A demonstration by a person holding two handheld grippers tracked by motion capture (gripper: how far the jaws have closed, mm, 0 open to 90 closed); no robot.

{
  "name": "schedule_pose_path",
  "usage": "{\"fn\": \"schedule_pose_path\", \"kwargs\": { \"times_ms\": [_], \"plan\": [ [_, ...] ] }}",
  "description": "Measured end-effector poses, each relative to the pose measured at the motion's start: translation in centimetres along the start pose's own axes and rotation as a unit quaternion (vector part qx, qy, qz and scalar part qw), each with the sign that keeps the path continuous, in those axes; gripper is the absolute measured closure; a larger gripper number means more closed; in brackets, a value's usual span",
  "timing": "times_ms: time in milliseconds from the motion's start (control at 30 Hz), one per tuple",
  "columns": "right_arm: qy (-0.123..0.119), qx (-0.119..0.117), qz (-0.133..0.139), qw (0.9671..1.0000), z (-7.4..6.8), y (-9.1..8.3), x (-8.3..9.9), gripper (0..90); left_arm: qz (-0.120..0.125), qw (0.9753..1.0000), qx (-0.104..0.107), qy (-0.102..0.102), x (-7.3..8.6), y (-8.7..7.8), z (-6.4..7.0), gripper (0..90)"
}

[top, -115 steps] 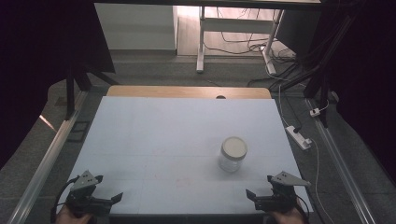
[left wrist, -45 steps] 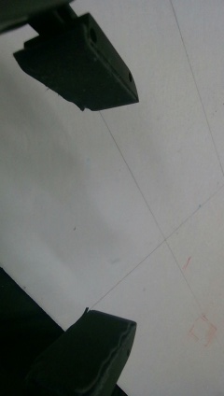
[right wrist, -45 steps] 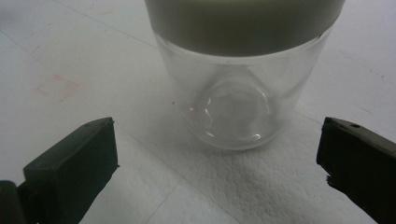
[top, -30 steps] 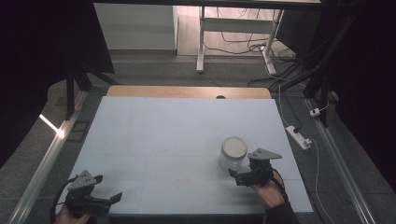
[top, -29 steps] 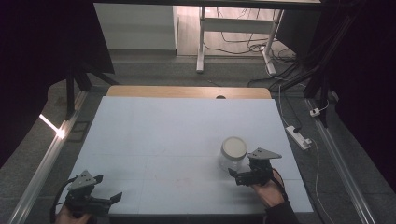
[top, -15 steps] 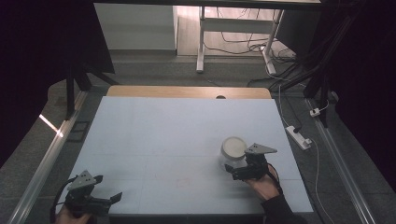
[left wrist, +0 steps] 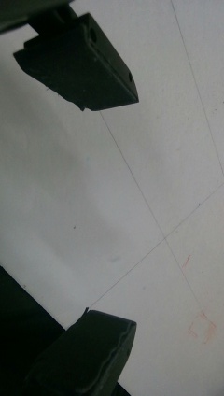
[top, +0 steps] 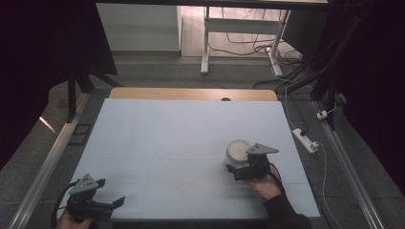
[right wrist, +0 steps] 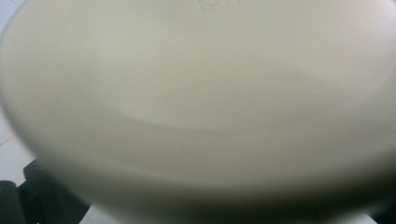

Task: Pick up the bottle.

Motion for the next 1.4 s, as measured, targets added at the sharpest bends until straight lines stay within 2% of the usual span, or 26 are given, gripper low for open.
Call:
{"fn": "schedule_pose_path", "kwargs": {
  "times_ms": [333, 367, 433, 600, 1400],
  "plan": [
    [0.002, -0.007, -0.004, 1.0000, 0.17, 0.45, -0.16, 0.4, 0.000, 1.0000, 0.001, 0.001, 0.01, 0.00, 0.00, 0.0],
    [0.004, -0.016, -0.004, 0.9999, 0.22, 0.47, -0.14, 2.9, 0.000, 1.0000, 0.001, 0.001, 0.01, 0.01, 0.00, 0.0],
    [0.003, -0.017, -0.003, 0.9999, 0.21, 0.46, -0.15, 3.4, 0.000, 1.0000, 0.001, 0.001, 0.01, 0.00, 0.00, 0.0],
    [-0.026, 0.003, 0.003, 0.9996, -0.18, 0.11, -0.33, 5.6, -0.001, 1.0000, 0.002, 0.001, 0.01, 0.01, 0.01, 0.0],
    [-0.042, 0.002, 0.003, 0.9991, -0.23, -0.14, -0.44, 6.4, -0.001, 1.0000, 0.003, 0.003, -0.01, 0.01, -0.01, 0.0]
  ]
}}
Point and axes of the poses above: each handheld gripper's, and its own axes: y roughly forward along the jaws, x roughly out of its underside, z roughly to its right, the point moved 1 cm from there along y, roughly forward along the jaws, and after that the axes turned 8 degrees about x, right-handed, at the moved point
